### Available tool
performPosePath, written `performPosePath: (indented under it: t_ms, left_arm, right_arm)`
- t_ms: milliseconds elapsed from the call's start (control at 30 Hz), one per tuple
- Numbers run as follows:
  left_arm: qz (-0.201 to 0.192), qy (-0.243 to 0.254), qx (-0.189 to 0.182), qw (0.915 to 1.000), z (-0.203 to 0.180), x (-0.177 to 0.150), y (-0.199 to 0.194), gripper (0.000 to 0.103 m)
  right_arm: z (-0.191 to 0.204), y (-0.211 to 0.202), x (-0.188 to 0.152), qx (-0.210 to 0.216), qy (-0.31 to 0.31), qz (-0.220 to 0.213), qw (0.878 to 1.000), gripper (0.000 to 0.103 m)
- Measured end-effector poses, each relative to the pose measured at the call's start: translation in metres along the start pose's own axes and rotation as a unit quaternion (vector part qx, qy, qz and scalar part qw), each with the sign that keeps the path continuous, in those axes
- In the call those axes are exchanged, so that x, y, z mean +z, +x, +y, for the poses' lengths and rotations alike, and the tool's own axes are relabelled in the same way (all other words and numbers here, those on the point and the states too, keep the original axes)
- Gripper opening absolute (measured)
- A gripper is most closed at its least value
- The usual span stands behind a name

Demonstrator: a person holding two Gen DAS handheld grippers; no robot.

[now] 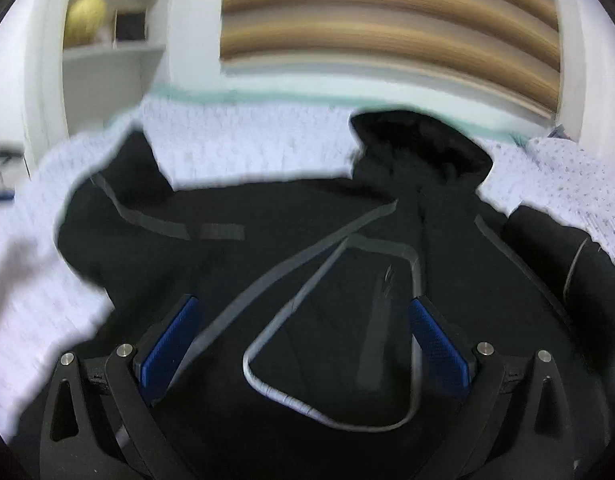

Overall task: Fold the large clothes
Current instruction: 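Grasp the jacket sleeve cuff with the left gripper and lift it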

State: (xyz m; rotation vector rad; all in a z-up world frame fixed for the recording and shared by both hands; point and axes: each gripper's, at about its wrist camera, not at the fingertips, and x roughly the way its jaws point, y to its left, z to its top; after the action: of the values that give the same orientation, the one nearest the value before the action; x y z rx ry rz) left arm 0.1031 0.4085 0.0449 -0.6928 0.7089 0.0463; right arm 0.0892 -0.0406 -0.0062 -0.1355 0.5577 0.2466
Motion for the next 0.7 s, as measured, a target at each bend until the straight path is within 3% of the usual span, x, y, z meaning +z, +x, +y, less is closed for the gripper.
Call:
performPosePath:
  t_ms: [133,233,333,400,433,467,567,700]
  left_arm:
    - [0.015,-0.053,-0.006,0.9985,0.033,0.021,0.056,0.098]
    - [0.035,-0.055,0.002,0.9979,0.039,0.028,0.086,0.097]
    - [0.026,-0.041,0.013,0.9987,0.035,0.040,0.104,0.097]
    - [0.013,-0.035,0.017,0.9992,0.031,0.047,0.111,0.079]
    - [0.014,-0.028,0.030,0.9991,0.030,0.050,0.116,0.045]
    - [0.016,-0.023,0.036,0.9990,0.027,0.049,0.115,0.026]
    - [-0.016,-0.027,0.031,0.9990,0.021,0.054,0.091,0.017]
    - [-0.077,-0.011,0.086,0.9933,0.013,0.050,0.033,0.017]
  right_arm:
    - [0.000,-0.002,0.005,0.013,-0.012,-0.001,1.000,0.103]
    - [-0.009,0.006,0.003,0.032,0.010,0.022,0.999,0.103]
    - [-0.020,0.010,0.002,0.047,0.041,0.036,0.997,0.103]
    - [-0.028,0.011,0.001,0.053,0.063,0.035,0.996,0.103]
    - [-0.030,0.012,0.001,0.052,0.071,0.033,0.996,0.103]
    - [-0.031,0.012,0.001,0.053,0.076,0.031,0.995,0.103]
    - [-0.034,0.017,0.000,0.055,0.082,0.036,0.995,0.103]
    - [-0.032,0.016,-0.001,0.051,0.078,0.035,0.995,0.103]
